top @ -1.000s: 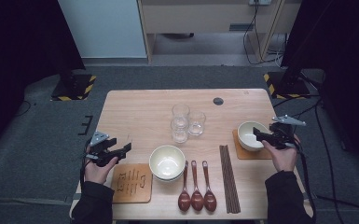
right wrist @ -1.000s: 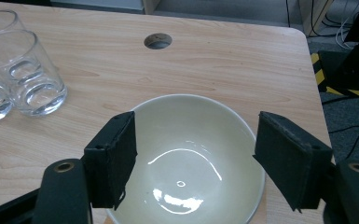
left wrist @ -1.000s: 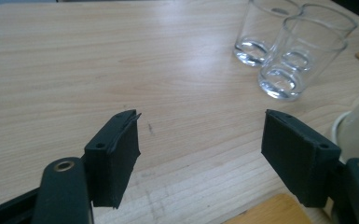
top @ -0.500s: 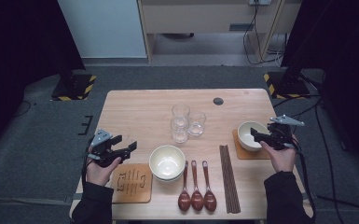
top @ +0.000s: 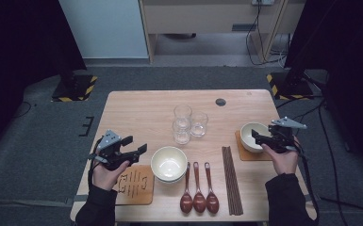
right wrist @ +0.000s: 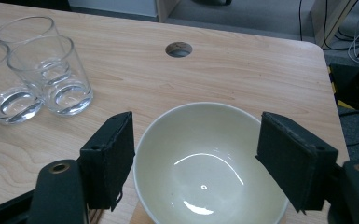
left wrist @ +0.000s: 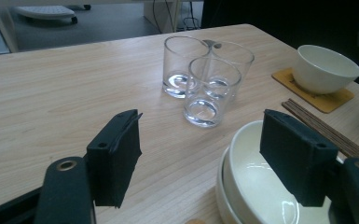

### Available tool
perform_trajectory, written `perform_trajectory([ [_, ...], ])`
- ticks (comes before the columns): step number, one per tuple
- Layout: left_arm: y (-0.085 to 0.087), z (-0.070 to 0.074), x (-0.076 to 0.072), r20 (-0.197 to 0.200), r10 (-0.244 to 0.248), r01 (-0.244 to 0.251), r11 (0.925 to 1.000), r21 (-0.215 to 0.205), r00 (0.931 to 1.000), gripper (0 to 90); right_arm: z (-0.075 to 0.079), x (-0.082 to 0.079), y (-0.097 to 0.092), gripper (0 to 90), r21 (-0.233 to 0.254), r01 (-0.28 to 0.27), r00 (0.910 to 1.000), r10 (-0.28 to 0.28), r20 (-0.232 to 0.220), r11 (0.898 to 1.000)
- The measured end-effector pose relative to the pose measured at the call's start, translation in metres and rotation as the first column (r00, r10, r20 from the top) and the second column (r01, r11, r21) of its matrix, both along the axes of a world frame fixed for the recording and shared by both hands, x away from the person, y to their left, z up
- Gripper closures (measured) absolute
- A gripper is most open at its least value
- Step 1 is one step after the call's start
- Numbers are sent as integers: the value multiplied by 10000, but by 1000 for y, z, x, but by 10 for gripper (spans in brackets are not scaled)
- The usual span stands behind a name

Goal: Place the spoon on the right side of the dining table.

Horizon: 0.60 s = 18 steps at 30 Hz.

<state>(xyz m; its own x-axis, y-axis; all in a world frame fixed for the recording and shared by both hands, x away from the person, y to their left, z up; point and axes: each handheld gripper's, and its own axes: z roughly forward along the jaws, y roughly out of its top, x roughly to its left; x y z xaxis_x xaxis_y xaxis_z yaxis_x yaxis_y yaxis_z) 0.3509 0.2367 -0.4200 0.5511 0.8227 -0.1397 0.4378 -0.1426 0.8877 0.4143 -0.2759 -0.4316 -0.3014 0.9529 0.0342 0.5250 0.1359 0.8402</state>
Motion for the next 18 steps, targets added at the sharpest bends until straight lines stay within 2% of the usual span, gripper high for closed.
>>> perform_trajectory([
  [4, -11, 0, -2, 47, -253, 253, 9997, -15, 9997, 281, 3, -2, 5, 277, -19, -243, 9997, 243, 82, 9997],
  [12, -26, -6, -2, -154, -655, 657, 9978, 108, 9977, 281, 5, -4, 11, 287, -55, -369, 9991, 370, 187, 9993],
  [18, -37, -8, -5, -113, -913, 915, 9955, 227, 9958, 281, 5, -6, 14, 280, 37, -536, 9984, 536, 174, 9986],
])
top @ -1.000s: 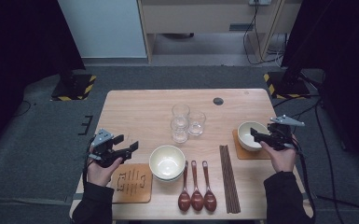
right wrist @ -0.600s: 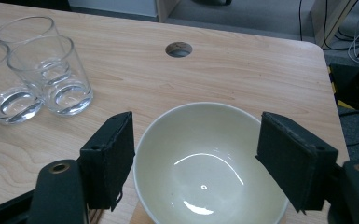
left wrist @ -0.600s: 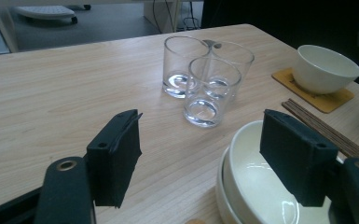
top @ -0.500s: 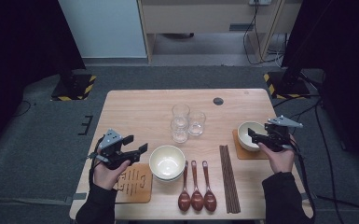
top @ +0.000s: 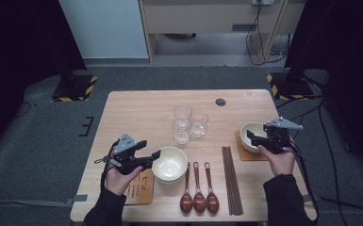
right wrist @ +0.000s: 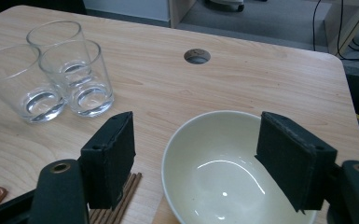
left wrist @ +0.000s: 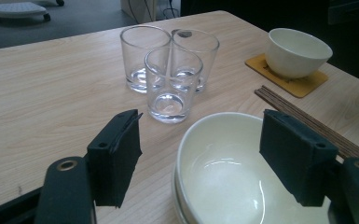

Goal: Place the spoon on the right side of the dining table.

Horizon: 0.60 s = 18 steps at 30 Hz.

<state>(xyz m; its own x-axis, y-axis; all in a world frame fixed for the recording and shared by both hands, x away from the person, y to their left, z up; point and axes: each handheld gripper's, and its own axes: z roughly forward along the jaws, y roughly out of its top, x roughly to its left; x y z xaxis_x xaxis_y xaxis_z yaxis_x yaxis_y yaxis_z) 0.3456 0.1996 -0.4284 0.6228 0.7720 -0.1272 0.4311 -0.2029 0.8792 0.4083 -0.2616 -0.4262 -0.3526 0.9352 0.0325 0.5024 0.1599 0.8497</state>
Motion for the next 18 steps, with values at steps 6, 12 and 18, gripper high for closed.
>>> perform_trajectory([
  [6, -11, -1, -3, 27, -207, 207, 9998, 60, 9998, 281, -1, -1, 7, 304, 223, -409, 9991, 410, -57, 9989],
  [12, -22, 4, -5, 200, -391, 392, 9992, -32, 9990, 279, -2, -2, 15, 314, 399, -697, 9975, 700, -46, 9968],
  [18, -34, 7, -7, 299, -638, 640, 9979, -28, 9975, 280, -2, -10, 18, 324, 447, -913, 9958, 914, -8, 9948],
])
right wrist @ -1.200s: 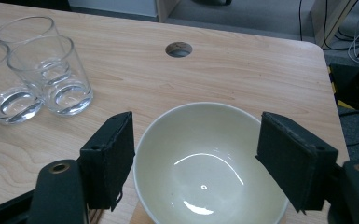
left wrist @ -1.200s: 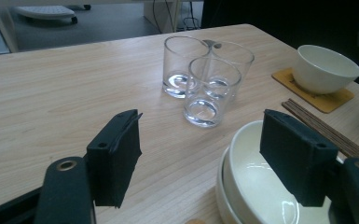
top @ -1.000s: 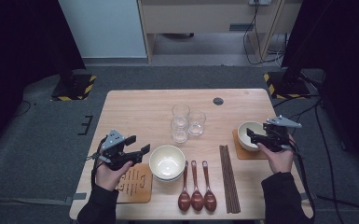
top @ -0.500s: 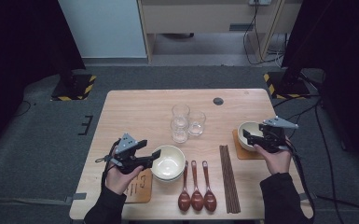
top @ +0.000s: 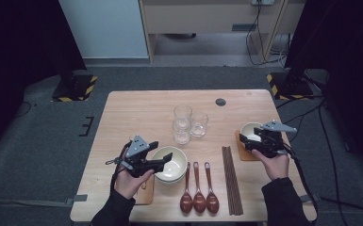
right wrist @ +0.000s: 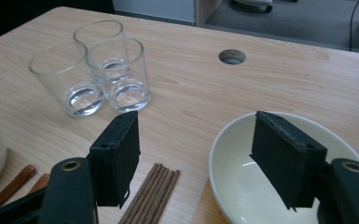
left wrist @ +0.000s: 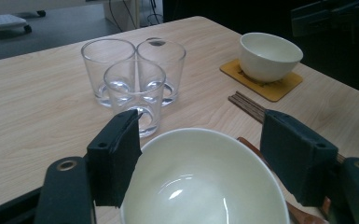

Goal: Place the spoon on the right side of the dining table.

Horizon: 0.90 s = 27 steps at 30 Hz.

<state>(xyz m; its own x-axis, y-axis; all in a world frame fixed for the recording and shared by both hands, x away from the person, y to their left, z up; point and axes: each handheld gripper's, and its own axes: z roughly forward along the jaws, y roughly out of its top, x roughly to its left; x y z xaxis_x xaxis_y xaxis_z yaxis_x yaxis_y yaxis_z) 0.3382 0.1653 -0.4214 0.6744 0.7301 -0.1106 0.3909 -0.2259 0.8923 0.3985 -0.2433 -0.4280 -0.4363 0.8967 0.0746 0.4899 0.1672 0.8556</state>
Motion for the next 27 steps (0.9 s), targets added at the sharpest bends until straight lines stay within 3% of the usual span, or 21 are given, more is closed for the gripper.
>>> perform_trajectory([
  [4, -10, 0, 1, -11, -171, 171, 9997, 157, 9999, 281, 1, -7, 3, 315, 282, -363, 9993, 364, -16, 9989],
  [9, -22, -1, 3, -38, -335, 336, 9989, 319, 9994, 281, -2, -13, 8, 315, 214, -713, 9974, 714, -60, 9972],
  [27, -48, -15, -3, -183, -923, 931, 9943, 524, 9956, 304, -4, -18, 11, 325, 344, -839, 9964, 844, -116, 9959],
])
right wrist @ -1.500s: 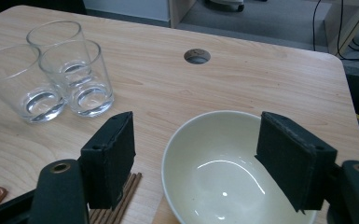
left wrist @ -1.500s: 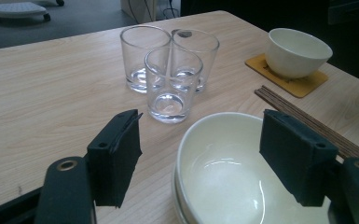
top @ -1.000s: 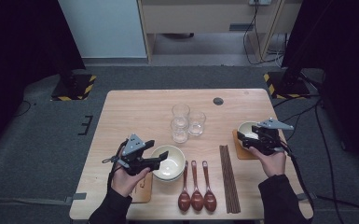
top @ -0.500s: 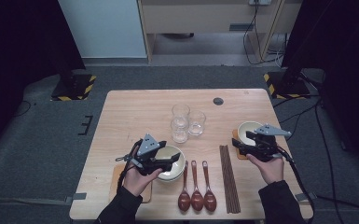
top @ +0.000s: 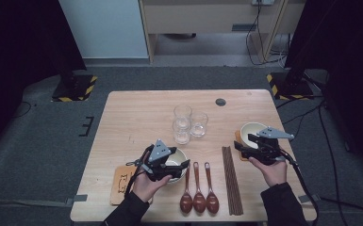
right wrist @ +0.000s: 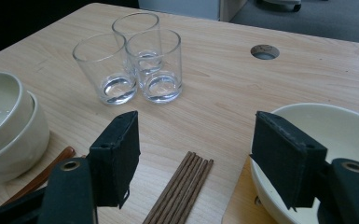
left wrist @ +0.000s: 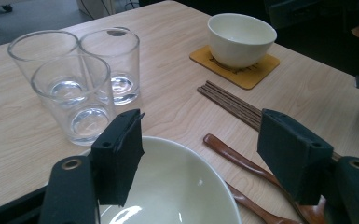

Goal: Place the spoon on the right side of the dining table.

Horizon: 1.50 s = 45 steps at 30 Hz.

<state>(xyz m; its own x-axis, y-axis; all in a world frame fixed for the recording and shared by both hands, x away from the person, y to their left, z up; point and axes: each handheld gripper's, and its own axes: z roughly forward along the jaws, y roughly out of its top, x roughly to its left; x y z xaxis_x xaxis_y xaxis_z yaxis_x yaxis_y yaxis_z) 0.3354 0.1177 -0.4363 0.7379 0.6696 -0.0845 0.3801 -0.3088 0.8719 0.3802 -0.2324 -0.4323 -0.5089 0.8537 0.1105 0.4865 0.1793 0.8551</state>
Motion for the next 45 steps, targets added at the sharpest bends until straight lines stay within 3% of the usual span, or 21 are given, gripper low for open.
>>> perform_trajectory([
  [19, -19, -11, -10, -217, -486, 492, 9984, 269, 9986, 349, -9, 0, 11, 332, 41, -391, 9988, 392, -284, 9992],
  [32, -33, -19, -19, -301, -914, 928, 9945, 481, 9954, 378, -15, 0, 17, 328, -144, -587, 9971, 579, -491, 9982],
  [45, -44, -26, -26, -501, -1252, 1280, 9901, 583, 9909, 415, -18, -1, 23, 335, -9, -818, 9946, 816, -646, 9966],
])
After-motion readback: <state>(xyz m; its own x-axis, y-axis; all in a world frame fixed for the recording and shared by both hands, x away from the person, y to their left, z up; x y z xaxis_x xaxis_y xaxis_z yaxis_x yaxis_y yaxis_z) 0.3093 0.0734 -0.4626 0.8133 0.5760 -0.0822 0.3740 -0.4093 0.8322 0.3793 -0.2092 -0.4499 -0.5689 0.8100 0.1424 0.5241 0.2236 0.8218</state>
